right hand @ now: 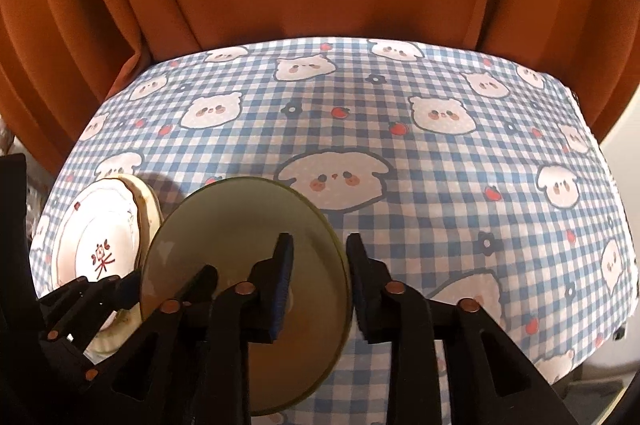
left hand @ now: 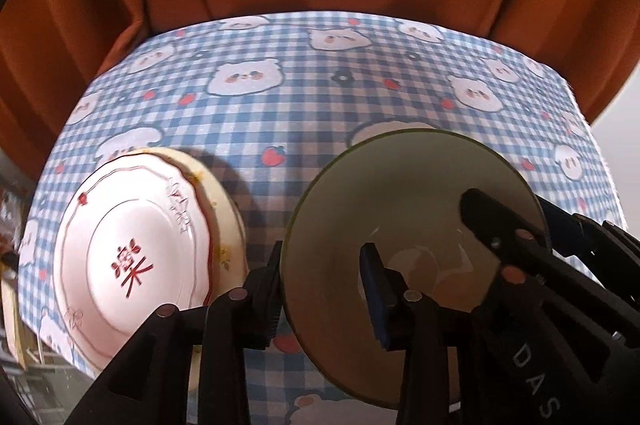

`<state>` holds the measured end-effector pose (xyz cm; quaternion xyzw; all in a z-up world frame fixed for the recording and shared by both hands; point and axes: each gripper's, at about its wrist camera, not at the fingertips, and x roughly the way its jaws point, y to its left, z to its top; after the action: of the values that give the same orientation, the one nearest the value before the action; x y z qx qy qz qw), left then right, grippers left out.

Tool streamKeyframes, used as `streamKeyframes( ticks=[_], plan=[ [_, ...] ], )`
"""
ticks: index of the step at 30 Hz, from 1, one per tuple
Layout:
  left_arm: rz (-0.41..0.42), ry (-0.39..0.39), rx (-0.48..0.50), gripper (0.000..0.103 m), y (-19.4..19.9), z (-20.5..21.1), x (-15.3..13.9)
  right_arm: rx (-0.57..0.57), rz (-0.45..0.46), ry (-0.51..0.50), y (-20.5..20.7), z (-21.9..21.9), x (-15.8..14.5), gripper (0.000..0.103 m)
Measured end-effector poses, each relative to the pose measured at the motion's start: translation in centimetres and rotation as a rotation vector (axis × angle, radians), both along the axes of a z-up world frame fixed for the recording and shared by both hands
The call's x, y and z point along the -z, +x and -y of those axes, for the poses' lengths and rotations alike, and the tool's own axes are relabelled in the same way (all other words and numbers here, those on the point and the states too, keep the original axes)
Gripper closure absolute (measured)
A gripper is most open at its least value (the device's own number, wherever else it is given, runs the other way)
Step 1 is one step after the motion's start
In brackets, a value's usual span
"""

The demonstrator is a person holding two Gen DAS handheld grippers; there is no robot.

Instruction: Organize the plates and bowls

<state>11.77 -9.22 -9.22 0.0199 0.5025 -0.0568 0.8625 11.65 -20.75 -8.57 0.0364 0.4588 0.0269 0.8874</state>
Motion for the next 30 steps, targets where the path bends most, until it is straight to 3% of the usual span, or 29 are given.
streamKeyframes(
  ticks=[1,3,4,5,9,20,25,30],
  plan=[
    [-0.006,-0.01,0.02,0.064,0.2,-0.1,0.0,0.014,-0.005,0.0,0.0,-0.1,0.0,0.063],
    [-0.014,-0.031,0.048,0.054,0.4,-0.5,-0.2,0.04,-0.011,-0.001,-0.1,-0.2,-0.1,0.043],
    [-0.018,-0.049,0.068,0.044,0.5,-0.7,-0.3,0.056,-0.013,0.001,-0.1,-0.3,-0.3,0.04],
    [-0.021,-0.065,0.086,0.038,0.6,-0.9,-0.3,0.069,-0.012,0.002,-0.2,-0.4,-0.4,0.038],
    [-0.04,-0.113,0.136,0.03,1.1,-2.0,-0.4,0.119,-0.017,-0.009,-0.1,-1.1,-0.8,0.038],
    [-0.145,-0.212,0.257,0.029,2.5,-2.2,1.4,0.305,-0.067,-0.044,-1.1,-1.0,-0.2,0.034],
    [-0.159,-0.212,0.279,0.031,2.6,-1.4,2.0,0.357,-0.104,-0.016,-1.5,0.2,0.8,0.034],
    [-0.165,-0.182,0.248,0.031,2.9,-1.2,2.3,0.337,-0.106,-0.006,-1.2,0.7,1.5,0.034]
  ],
)
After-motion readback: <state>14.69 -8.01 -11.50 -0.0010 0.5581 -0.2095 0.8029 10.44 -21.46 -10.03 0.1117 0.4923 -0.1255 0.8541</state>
